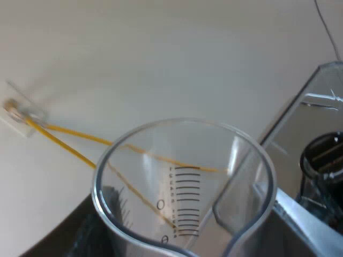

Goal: Pour the beans into the coffee machine

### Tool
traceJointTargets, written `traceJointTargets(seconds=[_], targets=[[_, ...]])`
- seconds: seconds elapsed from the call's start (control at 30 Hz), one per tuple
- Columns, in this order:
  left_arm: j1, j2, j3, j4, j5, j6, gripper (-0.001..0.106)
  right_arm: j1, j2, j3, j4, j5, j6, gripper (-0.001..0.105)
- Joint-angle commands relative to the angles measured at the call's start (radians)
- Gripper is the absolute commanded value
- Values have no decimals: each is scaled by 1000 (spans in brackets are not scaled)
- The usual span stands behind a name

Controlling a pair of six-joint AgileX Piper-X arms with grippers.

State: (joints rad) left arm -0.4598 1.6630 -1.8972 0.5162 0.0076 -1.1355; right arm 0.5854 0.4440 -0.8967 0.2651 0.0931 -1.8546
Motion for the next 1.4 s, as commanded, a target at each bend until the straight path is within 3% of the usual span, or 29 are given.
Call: traceJointTargets(seconds=[0.03,0.5,0.53,0.7,0.9,1.1,1.13,1.4], targets=[[-33,4,-7,-67,-57,139,26,3,-5,-6,-14,-6,-3,79],[-46,3,-7,-172,-63,540,26,3,-5,-6,5,-6,14,79],[-46,3,-7,-176,-63,610,26,3,-5,-6,16,-6,29,79],[-46,16,-7,-181,-63,796,26,3,-5,-6,40,-6,42,79],[-46,42,-7,-179,-63,880,26,3,-5,-6,54,-6,42,79],[-46,45,-7,-179,-63,1045,26,3,-5,-6,54,-6,42,79],[-46,45,-7,-179,-63,1136,26,3,-5,-6,54,-6,42,79],[-46,45,-7,-179,-61,1266,26,3,-5,-6,54,-6,42,79]])
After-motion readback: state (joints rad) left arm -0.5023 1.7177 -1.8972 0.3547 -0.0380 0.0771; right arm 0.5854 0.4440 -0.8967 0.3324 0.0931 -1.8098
